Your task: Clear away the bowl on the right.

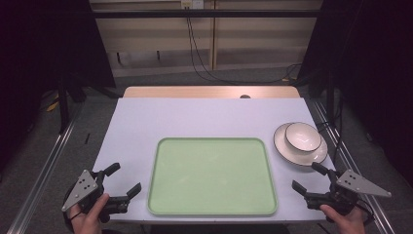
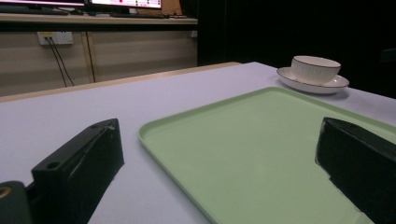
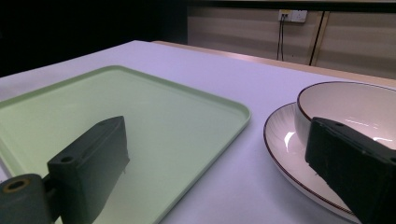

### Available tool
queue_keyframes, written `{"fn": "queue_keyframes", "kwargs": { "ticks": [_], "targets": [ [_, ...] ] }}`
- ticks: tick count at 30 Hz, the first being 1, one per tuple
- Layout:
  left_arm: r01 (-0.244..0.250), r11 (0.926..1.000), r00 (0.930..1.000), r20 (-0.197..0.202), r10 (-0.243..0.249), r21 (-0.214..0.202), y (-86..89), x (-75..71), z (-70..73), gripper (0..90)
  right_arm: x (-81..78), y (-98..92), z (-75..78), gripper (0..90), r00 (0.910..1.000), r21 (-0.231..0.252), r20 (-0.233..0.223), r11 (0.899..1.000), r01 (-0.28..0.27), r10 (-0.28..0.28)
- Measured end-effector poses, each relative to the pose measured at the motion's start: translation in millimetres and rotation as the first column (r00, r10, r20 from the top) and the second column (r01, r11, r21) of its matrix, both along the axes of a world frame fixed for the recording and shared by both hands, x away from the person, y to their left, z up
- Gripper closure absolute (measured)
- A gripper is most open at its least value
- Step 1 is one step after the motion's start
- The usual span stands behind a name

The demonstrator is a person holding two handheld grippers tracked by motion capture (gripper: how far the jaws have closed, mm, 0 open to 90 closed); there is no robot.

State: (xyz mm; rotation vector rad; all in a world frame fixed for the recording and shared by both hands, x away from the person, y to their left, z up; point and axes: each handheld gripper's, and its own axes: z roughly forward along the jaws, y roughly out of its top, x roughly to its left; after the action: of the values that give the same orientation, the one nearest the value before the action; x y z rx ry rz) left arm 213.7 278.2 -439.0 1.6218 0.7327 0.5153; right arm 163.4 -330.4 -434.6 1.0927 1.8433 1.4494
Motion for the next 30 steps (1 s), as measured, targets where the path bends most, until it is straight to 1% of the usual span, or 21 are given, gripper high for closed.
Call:
{"fn": "queue_keyframes", "kwargs": {
  "ticks": [1, 4, 5, 6, 7, 8, 10, 12, 18, 20, 21, 23, 24, 26, 27, 28, 29, 30],
  "targets": [
    [-0.001, 0.9999, 1.0000, -0.004, 0.001, 0.010, 0.0, -0.2, -0.1, 0.9, 0.4, 0.3, 0.0, 5.9, 1.0000, -0.006, 0.003, 1.000, 0.003, -0.003],
    [-0.003, 0.9999, 1.0000, -0.002, 0.003, 0.014, -1.2, -0.5, 0.2, 0.9, 0.2, -0.7, 0.6, 6.4, 1.0000, -0.005, 0.000, 1.000, -0.006, 0.006],
    [0.001, 0.9999, 1.0000, -0.001, -0.001, 0.015, -1.7, -0.2, 0.0, 0.9, 0.3, -2.1, 0.4, 7.0, 1.0000, -0.009, 0.004, 1.000, -0.002, 0.002],
    [0.003, 0.9999, 0.9999, -0.010, -0.003, 0.017, -2.7, -0.2, -0.3, 0.9, 0.3, -2.4, 0.4, 7.3, 1.0000, -0.003, 0.000, 1.000, -0.006, 0.006],
    [0.003, 0.9999, 0.9999, -0.010, -0.003, 0.017, -2.7, -0.2, -0.3, 0.9, 0.3, -2.4, 0.4, 7.3, 1.0000, -0.003, 0.000, 1.000, -0.006, 0.006],
    [0.009, 0.9995, 0.9999, -0.006, -0.009, 0.030, -2.7, 0.3, -0.3, 0.9, 0.2, -2.5, 0.5, 7.5, 1.0000, 0.001, -0.005, 1.000, -0.002, 0.002],
    [0.021, 0.9994, 0.9998, -0.008, -0.021, 0.026, -2.9, 0.9, -0.8, 0.8, 0.1, -2.7, 0.6, 8.2, 1.0000, 0.011, -0.009, 1.000, 0.004, -0.004],
    [0.014, 0.9996, 0.9998, -0.011, -0.014, 0.024, -3.0, 1.2, -0.8, 0.8, -0.4, -2.6, 0.5, 9.1, 1.0000, 0.000, -0.010, 1.000, 0.000, 0.000],
    [0.014, 0.9997, 0.9999, -0.010, -0.014, 0.019, -2.3, 1.2, -1.0, 0.8, 0.5, -3.5, 0.3, 10.6, 0.9996, 0.012, -0.027, 1.000, -0.002, 0.002],
    [0.017, 0.9997, 0.9998, -0.012, -0.016, 0.016, -2.5, 1.5, -1.2, 0.8, 1.2, -4.3, 0.1, 10.6, 0.9995, 0.002, -0.030, 1.000, -0.010, 0.010],
    [0.017, 0.9997, 0.9998, -0.013, -0.017, 0.016, -2.6, 1.4, -1.2, 0.8, 1.0, -5.1, 1.7, 10.6, 0.9997, 0.010, -0.022, 1.000, -0.008, 0.008],
    [0.015, 0.9997, 0.9998, -0.015, -0.014, 0.021, -2.1, 1.6, -1.2, 0.8, 0.7, -6.2, 2.2, 10.6, 0.9998, 0.009, -0.020, 1.000, -0.007, 0.007],
    [0.017, 0.9997, 0.9998, -0.009, -0.017, 0.020, -1.5, 2.1, -1.1, 0.8, 0.6, -9.1, 2.2, 10.6, 0.9998, 0.011, -0.021, 1.000, 0.002, -0.002],
    [0.013, 0.9997, 0.9998, -0.013, -0.012, 0.020, -1.4, 1.6, -1.0, 0.8, 0.5, -10.1, 2.3, 10.6, 0.9997, 0.009, -0.025, 1.000, 0.003, -0.003],
    [0.012, 0.9997, 0.9999, -0.012, -0.012, 0.020, -1.3, 1.5, -1.0, 0.8, 0.3, -11.5, 2.7, 10.6, 0.9996, 0.006, -0.026, 1.000, 0.013, -0.013],
    [0.014, 0.9998, 0.9998, -0.012, -0.014, 0.014, -1.4, 1.4, -1.0, 0.8, 0.7, -12.5, 3.3, 11.3, 0.9995, 0.016, -0.022, 1.000, 0.021, -0.021],
    [0.013, 0.9997, 0.9998, -0.012, -0.013, 0.019, -1.1, 1.4, -0.9, 0.8, 0.9, -12.8, 3.5, 11.3, 0.9995, 0.015, -0.021, 1.000, 0.026, -0.026],
    [0.020, 0.9997, 0.9997, -0.013, -0.020, 0.013, -1.1, 1.6, -1.2, 0.8, 1.8, -13.7, 3.8, 11.3, 0.9995, 0.009, -0.016, 1.000, 0.027, -0.027]
  ]
}}
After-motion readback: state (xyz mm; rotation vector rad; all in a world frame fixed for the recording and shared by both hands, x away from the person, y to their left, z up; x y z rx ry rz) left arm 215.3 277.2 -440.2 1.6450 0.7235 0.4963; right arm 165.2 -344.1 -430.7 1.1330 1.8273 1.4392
